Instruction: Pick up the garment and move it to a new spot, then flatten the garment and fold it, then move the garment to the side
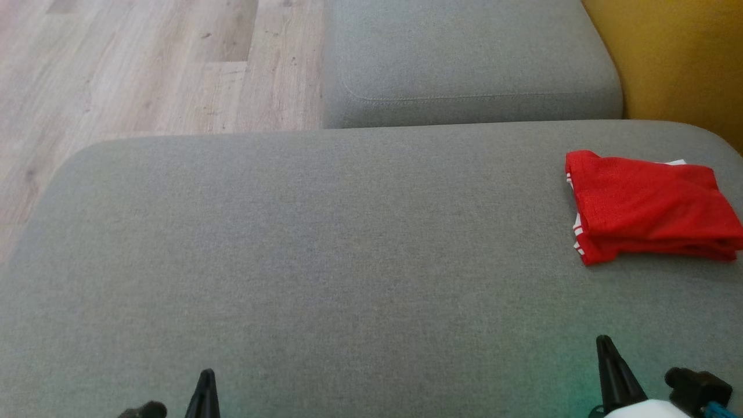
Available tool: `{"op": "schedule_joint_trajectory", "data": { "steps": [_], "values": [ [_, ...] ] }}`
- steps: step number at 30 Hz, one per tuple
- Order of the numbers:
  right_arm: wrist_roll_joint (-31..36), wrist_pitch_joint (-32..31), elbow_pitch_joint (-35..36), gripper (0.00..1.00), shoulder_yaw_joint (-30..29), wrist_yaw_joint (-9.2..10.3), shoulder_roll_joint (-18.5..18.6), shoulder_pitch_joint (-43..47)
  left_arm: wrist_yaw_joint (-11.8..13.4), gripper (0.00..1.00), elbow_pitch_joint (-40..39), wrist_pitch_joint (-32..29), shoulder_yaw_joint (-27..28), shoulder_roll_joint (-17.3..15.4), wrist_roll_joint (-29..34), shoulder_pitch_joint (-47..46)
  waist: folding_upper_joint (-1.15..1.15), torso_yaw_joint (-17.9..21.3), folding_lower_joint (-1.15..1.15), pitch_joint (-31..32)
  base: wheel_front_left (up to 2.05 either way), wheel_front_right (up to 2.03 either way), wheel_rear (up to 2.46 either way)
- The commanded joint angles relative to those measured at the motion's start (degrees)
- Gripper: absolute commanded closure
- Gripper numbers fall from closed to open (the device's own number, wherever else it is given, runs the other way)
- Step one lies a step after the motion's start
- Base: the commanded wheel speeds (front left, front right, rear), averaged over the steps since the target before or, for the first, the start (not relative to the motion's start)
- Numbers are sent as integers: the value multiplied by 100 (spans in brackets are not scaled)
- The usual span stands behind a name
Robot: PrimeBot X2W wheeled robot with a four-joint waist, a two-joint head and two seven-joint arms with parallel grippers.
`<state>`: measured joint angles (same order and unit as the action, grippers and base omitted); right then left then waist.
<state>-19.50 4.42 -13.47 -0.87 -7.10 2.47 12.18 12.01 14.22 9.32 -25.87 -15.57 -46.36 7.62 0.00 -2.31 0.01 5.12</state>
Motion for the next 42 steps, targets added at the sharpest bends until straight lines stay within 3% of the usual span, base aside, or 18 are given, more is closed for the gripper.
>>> {"op": "schedule_joint_trajectory", "data": {
  "steps": [1,42],
  "values": [
    [-142,-26,162,100,-36,-6,22,-320,-52,100,-139,-21,167,-11,-86,-302,0,2,0,-5,0,0,0],
    [-2877,-416,80,100,-218,-19,45,-896,-777,100,-94,-598,1316,460,-1819,-713,0,90,0,-205,0,0,0]
  ]
}}
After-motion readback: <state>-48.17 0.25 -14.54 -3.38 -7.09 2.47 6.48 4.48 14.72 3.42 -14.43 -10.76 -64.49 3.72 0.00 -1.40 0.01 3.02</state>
